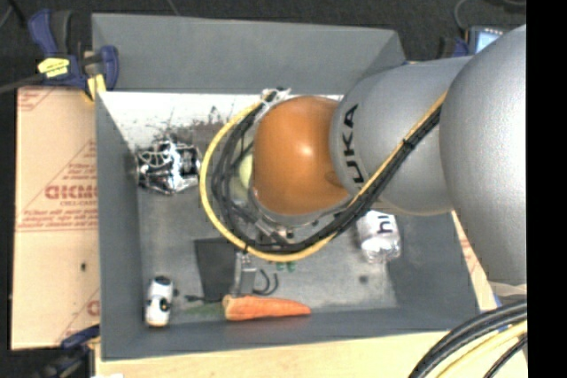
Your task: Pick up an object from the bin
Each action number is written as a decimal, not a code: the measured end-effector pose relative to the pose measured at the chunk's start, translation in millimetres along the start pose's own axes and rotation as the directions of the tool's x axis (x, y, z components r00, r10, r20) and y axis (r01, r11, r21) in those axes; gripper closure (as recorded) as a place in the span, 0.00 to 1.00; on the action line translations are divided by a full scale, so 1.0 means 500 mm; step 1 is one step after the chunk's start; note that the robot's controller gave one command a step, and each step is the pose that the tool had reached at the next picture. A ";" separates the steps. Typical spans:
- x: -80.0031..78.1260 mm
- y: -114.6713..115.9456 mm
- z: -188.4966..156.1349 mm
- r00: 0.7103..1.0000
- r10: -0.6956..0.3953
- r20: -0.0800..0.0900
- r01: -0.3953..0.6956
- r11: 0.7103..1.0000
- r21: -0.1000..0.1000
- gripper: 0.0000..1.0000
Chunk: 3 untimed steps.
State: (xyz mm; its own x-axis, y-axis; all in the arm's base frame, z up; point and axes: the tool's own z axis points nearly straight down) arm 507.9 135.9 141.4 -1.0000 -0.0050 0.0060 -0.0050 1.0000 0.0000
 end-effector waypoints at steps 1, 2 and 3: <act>-0.004 -0.001 -0.009 1.000 0.004 0.008 -0.004 1.000 -0.001 0.00; -0.041 0.006 0.053 0.978 -0.210 0.012 0.210 0.978 0.001 0.00; -0.044 -0.003 0.105 0.937 -0.350 0.007 0.350 0.937 0.001 0.00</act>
Offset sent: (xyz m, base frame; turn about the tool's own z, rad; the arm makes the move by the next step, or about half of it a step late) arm 0.0364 0.0056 -0.0714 -0.4455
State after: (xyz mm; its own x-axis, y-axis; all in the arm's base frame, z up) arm 529.5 134.4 88.6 -0.9350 -0.3547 -0.0009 -0.3547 0.9350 0.0008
